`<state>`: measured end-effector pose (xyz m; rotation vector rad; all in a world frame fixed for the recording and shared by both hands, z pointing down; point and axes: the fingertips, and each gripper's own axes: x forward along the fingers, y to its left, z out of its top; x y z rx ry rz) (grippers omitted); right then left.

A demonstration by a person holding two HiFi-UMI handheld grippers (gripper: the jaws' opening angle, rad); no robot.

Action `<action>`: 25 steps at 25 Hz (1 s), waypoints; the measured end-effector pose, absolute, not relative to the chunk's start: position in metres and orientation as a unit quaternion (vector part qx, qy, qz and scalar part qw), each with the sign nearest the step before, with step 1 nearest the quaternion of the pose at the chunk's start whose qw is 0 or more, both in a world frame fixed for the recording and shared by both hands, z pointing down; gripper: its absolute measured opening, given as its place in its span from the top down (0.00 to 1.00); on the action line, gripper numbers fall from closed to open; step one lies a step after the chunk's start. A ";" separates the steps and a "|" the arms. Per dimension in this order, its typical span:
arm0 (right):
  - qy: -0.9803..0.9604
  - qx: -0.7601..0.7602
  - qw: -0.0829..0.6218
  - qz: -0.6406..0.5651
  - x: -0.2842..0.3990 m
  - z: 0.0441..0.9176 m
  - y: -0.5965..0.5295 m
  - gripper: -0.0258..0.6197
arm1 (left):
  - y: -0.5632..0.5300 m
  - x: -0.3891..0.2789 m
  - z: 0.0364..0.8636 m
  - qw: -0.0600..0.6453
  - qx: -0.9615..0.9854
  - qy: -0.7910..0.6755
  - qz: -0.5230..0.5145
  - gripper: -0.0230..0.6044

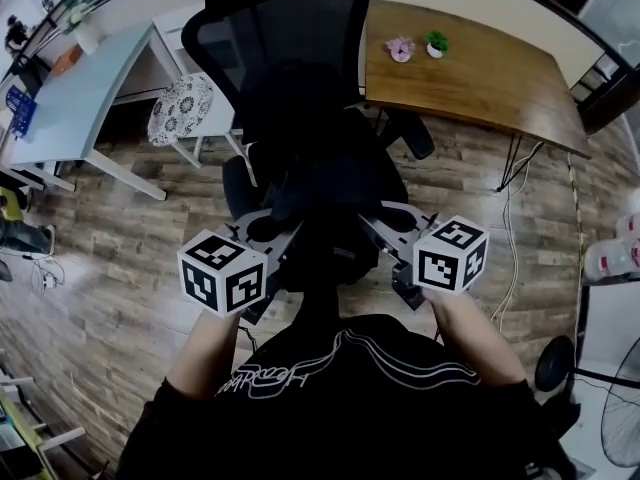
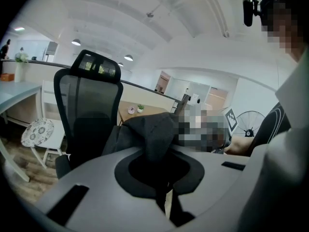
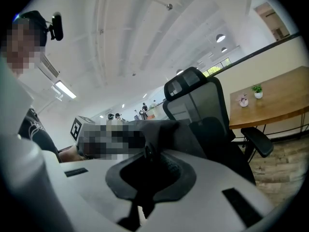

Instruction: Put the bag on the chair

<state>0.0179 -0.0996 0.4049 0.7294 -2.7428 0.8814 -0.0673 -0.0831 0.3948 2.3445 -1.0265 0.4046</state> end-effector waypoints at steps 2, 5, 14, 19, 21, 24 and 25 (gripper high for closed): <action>-0.917 0.249 0.085 0.299 0.015 0.407 -0.118 0.94 | -0.101 -0.070 0.397 0.274 0.871 -0.379 0.151 0.91; -0.915 0.255 0.087 0.302 0.012 0.410 -0.146 0.94 | -0.131 -0.074 0.400 0.275 0.872 -0.376 0.151 0.91; -0.910 0.266 0.106 0.299 -0.006 0.421 -0.233 0.94 | -0.216 -0.092 0.413 0.282 0.869 -0.381 0.142 0.91; -0.908 0.268 0.120 0.298 -0.019 0.433 -0.272 0.94 | -0.255 -0.105 0.425 0.282 0.865 -0.391 0.139 0.91; -0.906 0.270 0.125 0.301 -0.024 0.437 -0.286 0.94 | -0.269 -0.111 0.429 0.275 0.864 -0.395 0.144 0.91; -0.902 0.277 0.132 0.304 -0.033 0.447 -0.308 0.94 | -0.290 -0.120 0.438 0.268 0.863 -0.402 0.149 0.91; -0.901 0.279 0.133 0.305 -0.036 0.450 -0.316 0.94 | -0.297 -0.123 0.441 0.268 0.862 -0.404 0.149 0.91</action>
